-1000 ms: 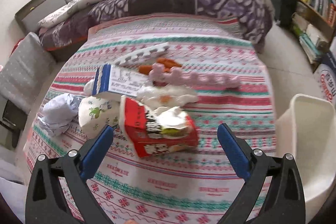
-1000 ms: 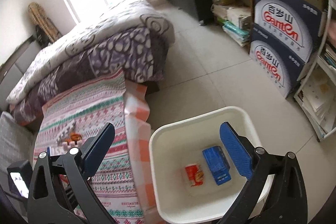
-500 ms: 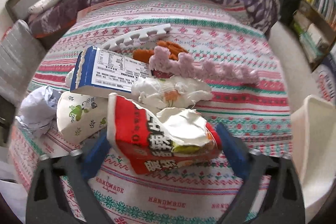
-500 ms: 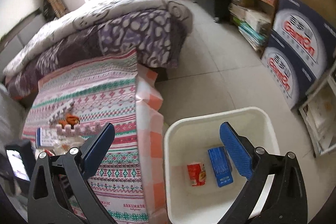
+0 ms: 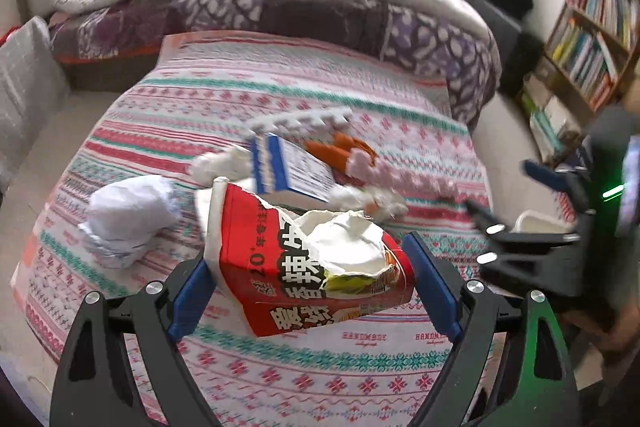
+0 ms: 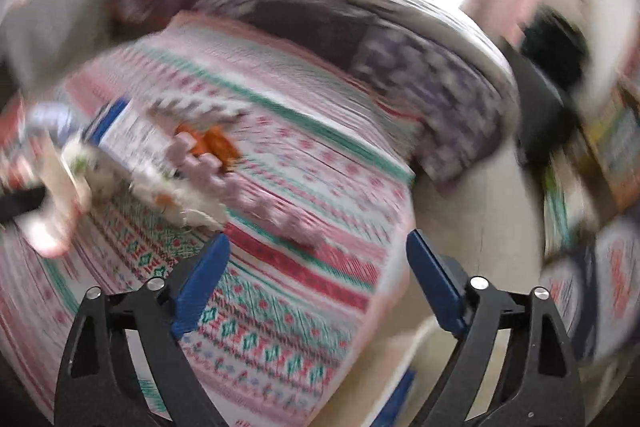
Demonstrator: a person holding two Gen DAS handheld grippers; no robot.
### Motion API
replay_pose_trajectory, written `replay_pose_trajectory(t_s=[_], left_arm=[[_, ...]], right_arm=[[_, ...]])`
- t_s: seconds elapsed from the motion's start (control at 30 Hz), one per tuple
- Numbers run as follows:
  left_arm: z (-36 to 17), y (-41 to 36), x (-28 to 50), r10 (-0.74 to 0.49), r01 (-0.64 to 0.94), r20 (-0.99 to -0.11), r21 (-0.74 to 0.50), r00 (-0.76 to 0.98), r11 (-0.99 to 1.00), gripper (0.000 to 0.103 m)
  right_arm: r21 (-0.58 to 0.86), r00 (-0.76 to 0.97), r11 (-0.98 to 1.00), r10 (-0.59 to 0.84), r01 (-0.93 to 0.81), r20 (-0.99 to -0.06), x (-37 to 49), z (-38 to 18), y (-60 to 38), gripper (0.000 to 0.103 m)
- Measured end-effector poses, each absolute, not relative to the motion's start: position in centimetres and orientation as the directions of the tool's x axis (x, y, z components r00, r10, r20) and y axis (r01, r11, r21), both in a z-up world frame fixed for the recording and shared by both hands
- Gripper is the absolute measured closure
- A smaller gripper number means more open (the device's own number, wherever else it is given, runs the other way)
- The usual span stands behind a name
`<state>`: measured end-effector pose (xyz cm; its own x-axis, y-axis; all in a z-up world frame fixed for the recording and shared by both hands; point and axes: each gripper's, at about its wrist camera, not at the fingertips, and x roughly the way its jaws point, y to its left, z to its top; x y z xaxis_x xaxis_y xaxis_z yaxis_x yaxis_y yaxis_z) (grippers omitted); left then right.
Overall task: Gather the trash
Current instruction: 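Grasp the white foam strip with the right gripper, then drop the foam strip into the white bin with the right gripper while the left drops the chip bag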
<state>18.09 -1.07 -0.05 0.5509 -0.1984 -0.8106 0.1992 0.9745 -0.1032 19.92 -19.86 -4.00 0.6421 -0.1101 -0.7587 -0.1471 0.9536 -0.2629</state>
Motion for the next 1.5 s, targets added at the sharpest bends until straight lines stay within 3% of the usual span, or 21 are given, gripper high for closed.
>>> replay_pose_trajectory(t_s=[0.13,0.47,0.5,0.63,0.77,1.1,1.5], left_arm=[[1.1,1.0,18.2,-0.222,0.167,-0.801,-0.154,0.557,0.974,0.017],[0.8,4.8,19.1,-0.211,0.094,-0.813,-0.192,0.542,0.977,0.017],[0.7,5.0,19.1,-0.211,0.09,-0.816,-0.193,0.539,0.977,0.017],[0.4,5.6,19.2,-0.21,0.077,-0.821,-0.2,0.531,0.977,0.017],[0.6,5.6,19.1,-0.202,0.068,-0.814,-0.198,0.545,0.978,0.017],[3.4,5.1,18.1,-0.158,0.056,-0.725,-0.163,0.671,0.985,0.017],[5.7,2.5,16.6,-0.189,0.105,-0.653,-0.166,0.734,0.98,0.017]], right_arm=[[-0.368,0.605,0.883,-0.128,-0.291,-0.786,22.4,-5.7,-17.7,0.026],[-0.389,0.511,0.779,-0.104,-0.491,-0.853,26.0,-9.6,-15.9,0.035],[-0.37,0.505,0.788,-0.087,-0.492,-0.858,26.2,-9.5,-16.0,0.039],[-0.244,0.443,0.835,-0.002,-0.492,-0.897,27.3,-9.5,-16.5,0.083],[-0.19,0.455,0.894,0.017,-0.406,-0.891,27.1,-9.0,-16.7,0.092],[-0.01,0.646,0.994,0.064,-0.11,-0.761,23.8,-1.5,-18.2,0.094],[0.121,0.778,0.986,-0.012,0.113,-0.629,16.9,4.5,-22.2,0.094]])
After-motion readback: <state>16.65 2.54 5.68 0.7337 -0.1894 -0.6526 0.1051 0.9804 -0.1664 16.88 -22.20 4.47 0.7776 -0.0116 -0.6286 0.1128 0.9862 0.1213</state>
